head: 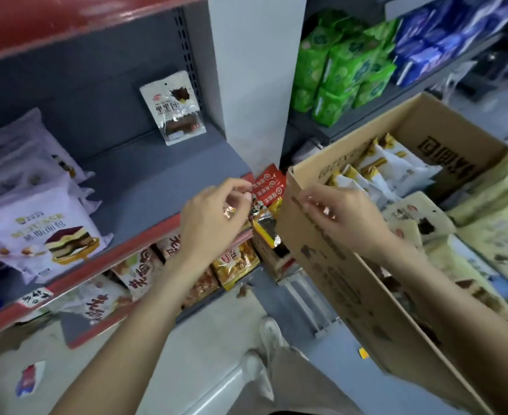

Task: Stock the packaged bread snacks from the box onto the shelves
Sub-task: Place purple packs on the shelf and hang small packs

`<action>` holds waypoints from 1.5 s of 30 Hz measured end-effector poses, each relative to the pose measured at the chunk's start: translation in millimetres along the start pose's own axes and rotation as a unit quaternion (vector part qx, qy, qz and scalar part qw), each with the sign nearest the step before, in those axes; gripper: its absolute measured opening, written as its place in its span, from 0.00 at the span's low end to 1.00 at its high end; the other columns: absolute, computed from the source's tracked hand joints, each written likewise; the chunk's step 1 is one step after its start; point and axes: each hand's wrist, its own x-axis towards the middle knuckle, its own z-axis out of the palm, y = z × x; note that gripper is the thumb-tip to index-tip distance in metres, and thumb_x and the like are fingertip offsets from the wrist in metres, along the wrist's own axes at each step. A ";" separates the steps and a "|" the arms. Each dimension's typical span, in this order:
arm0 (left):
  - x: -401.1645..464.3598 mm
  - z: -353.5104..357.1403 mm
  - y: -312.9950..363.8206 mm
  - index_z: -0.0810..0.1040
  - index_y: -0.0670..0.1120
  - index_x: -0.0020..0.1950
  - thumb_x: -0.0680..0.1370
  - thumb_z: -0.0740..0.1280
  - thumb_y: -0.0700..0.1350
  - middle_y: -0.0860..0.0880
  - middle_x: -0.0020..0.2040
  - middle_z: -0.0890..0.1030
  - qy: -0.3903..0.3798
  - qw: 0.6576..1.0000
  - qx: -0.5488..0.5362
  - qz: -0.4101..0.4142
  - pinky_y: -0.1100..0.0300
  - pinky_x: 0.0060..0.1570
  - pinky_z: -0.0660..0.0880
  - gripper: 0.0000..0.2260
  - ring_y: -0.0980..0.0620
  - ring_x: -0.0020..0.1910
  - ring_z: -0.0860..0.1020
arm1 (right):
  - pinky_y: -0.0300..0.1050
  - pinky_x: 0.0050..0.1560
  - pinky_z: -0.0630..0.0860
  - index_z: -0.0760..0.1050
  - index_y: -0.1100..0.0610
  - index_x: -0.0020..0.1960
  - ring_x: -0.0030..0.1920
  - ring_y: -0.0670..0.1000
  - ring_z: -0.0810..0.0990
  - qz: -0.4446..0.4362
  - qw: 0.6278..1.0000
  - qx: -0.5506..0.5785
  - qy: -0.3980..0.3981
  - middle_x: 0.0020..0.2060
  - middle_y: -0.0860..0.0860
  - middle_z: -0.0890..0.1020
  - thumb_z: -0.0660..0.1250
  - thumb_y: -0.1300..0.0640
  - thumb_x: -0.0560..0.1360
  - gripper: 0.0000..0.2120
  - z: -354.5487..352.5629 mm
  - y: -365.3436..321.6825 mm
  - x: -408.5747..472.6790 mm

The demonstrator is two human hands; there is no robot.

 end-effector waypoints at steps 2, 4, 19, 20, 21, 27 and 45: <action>-9.5 11.0 16.0 0.80 0.53 0.54 0.77 0.63 0.50 0.60 0.42 0.81 -0.031 0.996 0.014 0.078 0.76 0.40 0.63 0.09 0.67 0.38 0.73 | 0.49 0.35 0.77 0.80 0.54 0.53 0.36 0.50 0.81 0.031 0.999 -0.029 0.031 0.39 0.49 0.84 0.65 0.58 0.77 0.07 -12.4 13.1 -32.4; -17.2 26.2 28.6 0.80 0.51 0.55 0.77 0.63 0.49 0.59 0.46 0.80 -0.080 0.990 0.002 0.116 0.67 0.47 0.71 0.10 0.61 0.46 0.74 | 0.50 0.36 0.78 0.80 0.55 0.52 0.36 0.51 0.81 0.078 0.995 -0.044 0.045 0.40 0.50 0.84 0.66 0.59 0.76 0.07 -22.4 31.0 -58.4; 21.7 180.2 132.7 0.70 0.52 0.68 0.76 0.68 0.50 0.52 0.65 0.74 -0.341 0.929 0.035 0.139 0.55 0.57 0.71 0.21 0.52 0.63 0.71 | 0.55 0.62 0.71 0.63 0.54 0.72 0.66 0.61 0.69 0.207 0.951 -0.209 -0.098 0.69 0.57 0.67 0.66 0.50 0.76 0.27 -57.8 212.3 -127.4; 27.3 194.3 137.7 0.68 0.51 0.70 0.75 0.69 0.50 0.51 0.65 0.74 -0.361 0.922 0.057 0.130 0.53 0.57 0.71 0.24 0.50 0.64 0.70 | 0.56 0.62 0.70 0.61 0.55 0.73 0.66 0.61 0.68 0.204 0.952 -0.207 -0.093 0.69 0.58 0.67 0.66 0.50 0.76 0.29 -58.3 225.1 -124.1; 32.0 207.6 142.0 0.66 0.49 0.71 0.75 0.69 0.50 0.50 0.67 0.72 -0.383 0.913 0.078 0.118 0.51 0.58 0.71 0.27 0.49 0.65 0.70 | 0.55 0.62 0.70 0.59 0.56 0.74 0.66 0.62 0.68 0.205 0.953 -0.203 -0.092 0.68 0.59 0.68 0.66 0.50 0.75 0.31 -58.6 236.9 -120.2; 43.4 262.1 152.6 0.63 0.49 0.74 0.74 0.71 0.42 0.49 0.70 0.70 -0.468 0.877 0.103 0.041 0.51 0.62 0.70 0.31 0.49 0.68 0.69 | 0.51 0.49 0.71 0.68 0.62 0.63 0.51 0.60 0.77 0.152 0.951 -0.227 -0.147 0.46 0.59 0.80 0.65 0.51 0.77 0.20 -53.0 269.8 -97.0; 25.3 208.6 151.0 0.75 0.58 0.55 0.80 0.61 0.54 0.55 0.49 0.82 -0.261 0.964 0.009 -0.052 0.57 0.45 0.75 0.06 0.55 0.48 0.79 | 0.51 0.29 0.69 0.63 0.58 0.54 0.28 0.59 0.70 0.053 0.995 -0.075 -0.050 0.27 0.52 0.67 0.57 0.68 0.78 0.09 -65.7 271.1 -74.7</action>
